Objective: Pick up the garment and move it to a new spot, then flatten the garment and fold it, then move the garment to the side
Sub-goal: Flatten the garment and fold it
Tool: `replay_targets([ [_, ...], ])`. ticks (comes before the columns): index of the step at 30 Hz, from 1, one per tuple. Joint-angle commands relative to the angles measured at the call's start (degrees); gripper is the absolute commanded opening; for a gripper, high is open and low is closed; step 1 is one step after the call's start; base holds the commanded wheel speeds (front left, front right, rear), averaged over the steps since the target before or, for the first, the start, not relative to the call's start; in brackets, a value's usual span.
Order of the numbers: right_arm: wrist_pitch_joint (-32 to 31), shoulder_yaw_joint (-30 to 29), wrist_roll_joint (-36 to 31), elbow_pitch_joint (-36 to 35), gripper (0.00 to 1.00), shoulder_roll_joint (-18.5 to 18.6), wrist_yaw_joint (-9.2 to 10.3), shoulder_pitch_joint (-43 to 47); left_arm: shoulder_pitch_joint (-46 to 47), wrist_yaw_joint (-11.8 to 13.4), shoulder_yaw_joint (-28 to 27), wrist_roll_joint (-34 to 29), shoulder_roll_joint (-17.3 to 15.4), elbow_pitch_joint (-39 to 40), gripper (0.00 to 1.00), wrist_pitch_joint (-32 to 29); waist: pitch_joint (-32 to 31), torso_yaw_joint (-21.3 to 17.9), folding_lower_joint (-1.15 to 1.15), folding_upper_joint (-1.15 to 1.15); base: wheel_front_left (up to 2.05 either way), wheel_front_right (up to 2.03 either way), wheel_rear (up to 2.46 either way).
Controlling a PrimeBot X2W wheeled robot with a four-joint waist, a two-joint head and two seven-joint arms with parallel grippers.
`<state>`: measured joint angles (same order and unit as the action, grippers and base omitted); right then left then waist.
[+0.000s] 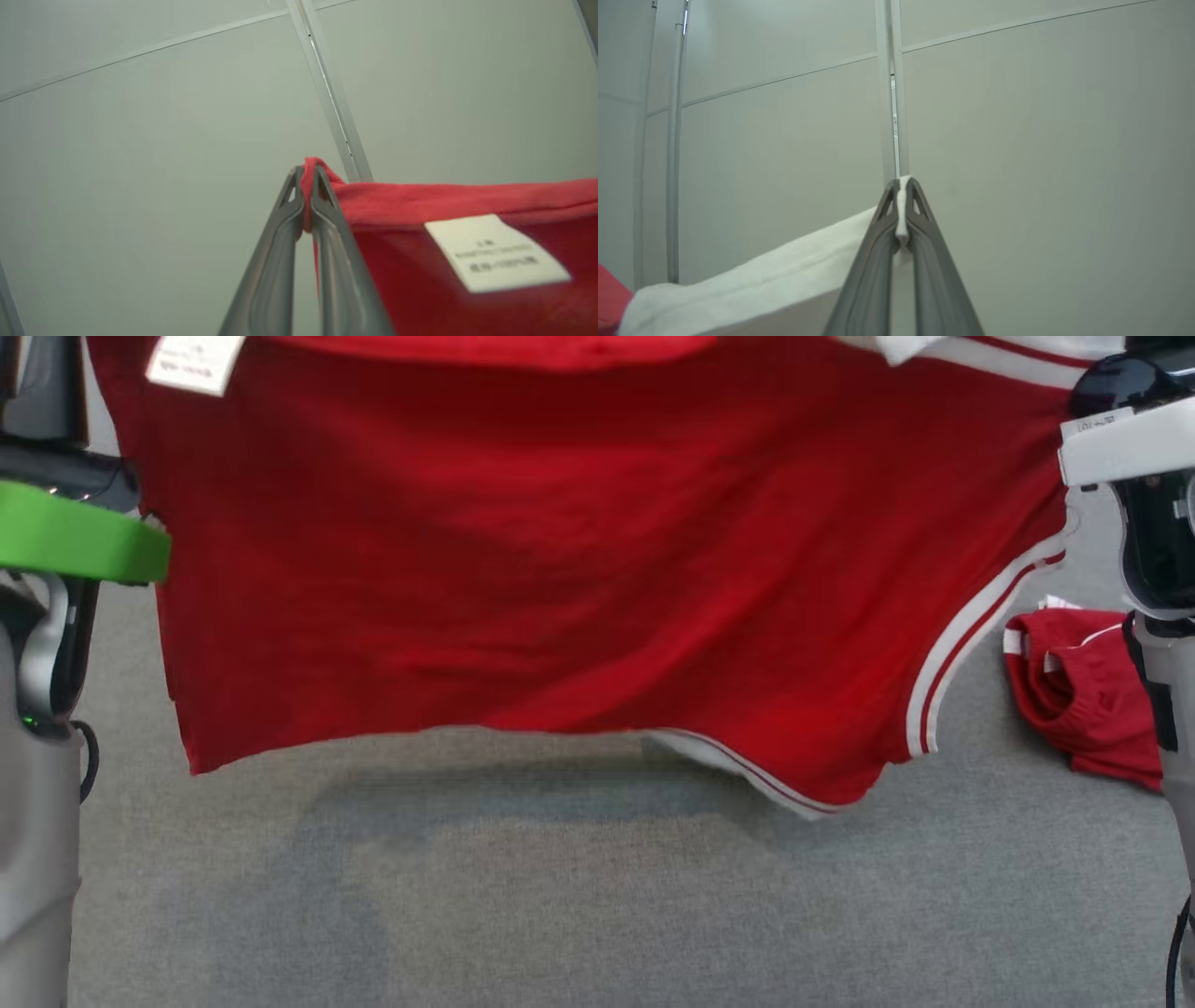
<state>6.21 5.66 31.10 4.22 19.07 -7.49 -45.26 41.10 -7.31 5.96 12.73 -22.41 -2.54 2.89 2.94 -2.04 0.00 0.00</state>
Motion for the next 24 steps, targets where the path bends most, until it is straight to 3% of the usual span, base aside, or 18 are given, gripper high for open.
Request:
replay_targets([
  [1,-0.86,0.59,-0.05,0.53,0.0,0.06,0.0,-0.87,0.6,-0.19,0.69,0.49,-0.17,-1.09,0.0,-0.59,5.1,0.85,0.0,0.0,0.0,0.0,0.0],
  [9,-3.17,2.44,-2.95,9.55,0.0,1.79,0.01,-16.6,14.27,-0.16,4.33,-0.7,-0.06,-13.69,0.0,0.18,19.62,1.09,0.0,0.0,0.0,0.0,0.0],
  [13,0.13,2.11,-8.65,17.75,0.0,3.34,0.04,-30.88,27.43,-0.13,6.61,-4.97,-2.17,-19.87,0.0,3.41,24.68,0.24,0.0,0.0,0.0,0.0,0.0],
  [17,5.06,-0.07,-12.92,25.8,0.0,3.57,0.05,-40.93,37.75,0.0,7.98,-7.17,-1.42,-24.72,0.0,8.36,25.98,0.02,0.0,0.0,0.0,0.0,0.0],
  [20,7.15,-0.32,-13.78,29.37,0.0,4.28,0.05,-43.63,40.84,0.12,8.27,-7.49,-0.81,-28.38,0.0,10.54,25.69,-0.2,0.0,0.0,0.0,0.0,0.0],
  [24,8.4,1.81,-11.62,32.21,0.0,5.24,0.06,-38.83,36.04,1.01,7.6,-6.0,-0.18,-33.72,0.0,11.82,25.28,-0.81,0.0,0.0,0.0,0.0,0.0],
])
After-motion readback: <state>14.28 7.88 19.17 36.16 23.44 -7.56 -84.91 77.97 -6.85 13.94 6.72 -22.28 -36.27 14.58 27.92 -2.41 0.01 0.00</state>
